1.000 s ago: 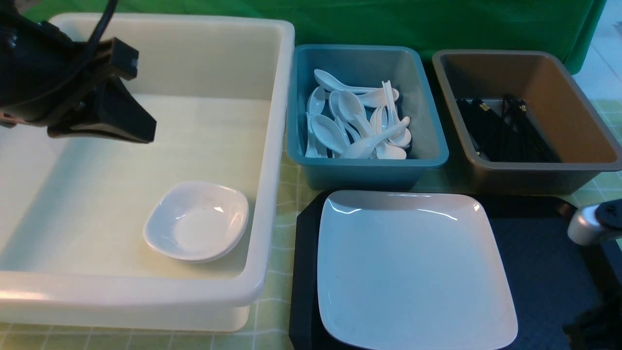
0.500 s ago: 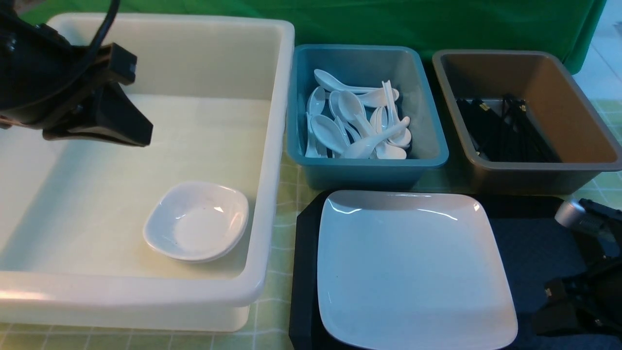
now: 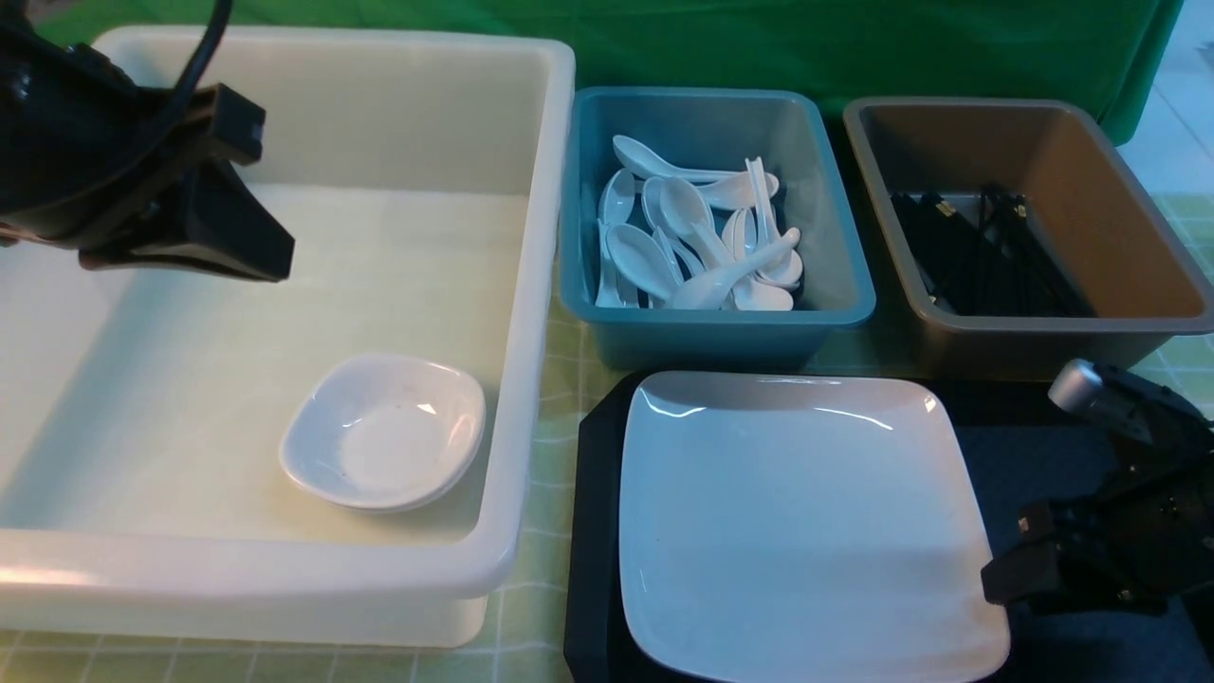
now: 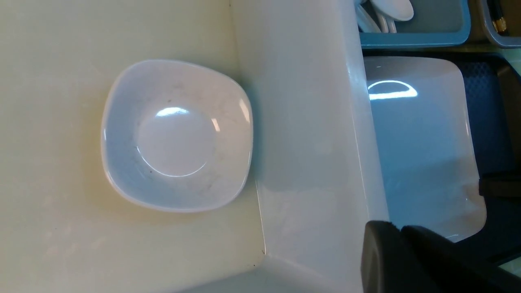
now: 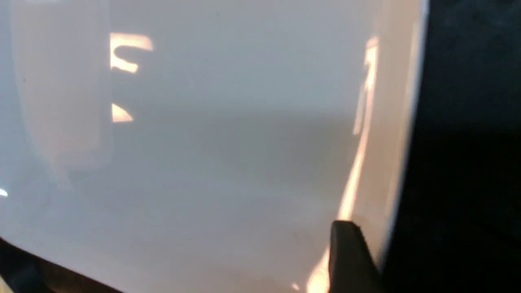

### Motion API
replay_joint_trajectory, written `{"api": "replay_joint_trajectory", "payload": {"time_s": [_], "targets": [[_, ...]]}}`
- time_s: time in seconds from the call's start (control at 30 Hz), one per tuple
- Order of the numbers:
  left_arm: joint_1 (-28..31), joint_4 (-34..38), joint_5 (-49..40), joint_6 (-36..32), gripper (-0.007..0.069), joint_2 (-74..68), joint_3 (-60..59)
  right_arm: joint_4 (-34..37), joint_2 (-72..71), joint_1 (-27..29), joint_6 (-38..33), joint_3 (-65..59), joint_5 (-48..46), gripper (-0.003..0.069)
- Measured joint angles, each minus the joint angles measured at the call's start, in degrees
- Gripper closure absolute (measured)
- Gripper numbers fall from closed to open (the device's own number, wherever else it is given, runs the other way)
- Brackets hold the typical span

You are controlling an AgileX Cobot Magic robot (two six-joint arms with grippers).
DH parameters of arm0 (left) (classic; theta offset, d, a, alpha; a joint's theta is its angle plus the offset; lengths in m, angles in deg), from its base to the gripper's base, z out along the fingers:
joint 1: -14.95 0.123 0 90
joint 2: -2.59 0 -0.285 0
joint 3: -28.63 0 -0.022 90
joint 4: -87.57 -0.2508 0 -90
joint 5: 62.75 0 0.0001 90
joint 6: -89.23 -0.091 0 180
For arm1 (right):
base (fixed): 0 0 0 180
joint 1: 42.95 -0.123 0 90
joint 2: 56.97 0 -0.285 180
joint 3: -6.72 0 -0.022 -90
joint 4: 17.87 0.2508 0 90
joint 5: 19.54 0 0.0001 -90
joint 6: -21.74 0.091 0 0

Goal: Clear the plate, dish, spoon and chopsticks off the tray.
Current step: Use the right arm to grab a plate from the dinner plate, then use the right arm to put the plate into the large storage box on the left

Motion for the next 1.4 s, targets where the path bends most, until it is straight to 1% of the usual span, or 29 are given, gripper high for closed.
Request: {"api": "replay_joint_trajectory", "payload": {"time_s": [0.03,0.07,0.17,0.27,0.33,0.4,0.43,0.47,0.53,0.7,0.83,0.93,1.0,1.2,1.4], "targets": [[0.0,-0.1,0.1,0.0,0.0590,0.0,0.0,0.0,0.1,-0.2,0.0,0.0,0.0,0.0333],[0.0,-0.2,0.4,0.0,0.0589,0.0,0.0,0.0,1.2,-2.0,-0.1,0.0,1.4,0.0333],[0.0,-0.4,1.0,0.0,0.0589,0.0,0.0,0.7,2.7,-4.9,-0.4,0.4,3.4,0.0333],[0.0,-0.5,1.2,0.0,0.0585,0.0,0.0,0.7,3.0,-5.7,-0.4,0.6,4.1,0.0333],[0.0,-0.7,1.2,0.0,0.0582,0.0,0.0,0.7,3.0,-5.9,-0.4,0.6,4.5,0.0362],[0.0,-0.9,1.3,0.0,0.0582,0.0,0.0,0.4,3.1,-5.9,-0.4,0.6,4.8,0.0434],[0.0,-0.9,1.3,0.0,0.0582,0.0,0.0,0.4,3.1,-5.9,-0.4,0.6,4.9,0.0454],[0.0,-1.2,1.4,0.0,0.0582,0.0,0.0,0.9,3.2,-5.7,0.1,0.6,5.2,0.0505],[0.0,-2.1,1.4,0.0,0.0581,0.0,0.0,1.8,3.4,-5.8,0.4,1.3,4.5,0.0543],[0.0,-4.2,1.2,0.2,0.0579,0.0,0.0,0.4,2.8,-5.8,-1.5,2.6,-2.2,0.0564],[0.0,-4.7,0.0,0.4,0.0572,0.0,0.0,-3.3,-2.0,-5.8,-1.6,2.9,-6.4,0.0592],[0.0,-5.1,-0.7,0.4,0.0568,0.0,0.0,-8.4,-8.5,-5.9,1.7,2.9,-8.1,0.0610],[0.0,-5.3,-0.8,0.4,0.0567,0.0,0.0,-10.6,-12.5,-5.9,3.5,2.9,-8.2,0.0617],[0.0,-5.3,-0.1,0.9,0.0561,0.0,0.0,-14.3,-24.0,-5.9,8.2,3.5,-8.0,0.0635],[0.0,-5.0,1.2,1.7,0.0560,0.0,0.0,-18.7,-33.4,-6.2,11.5,10.1,-12.8,0.0637]]}}
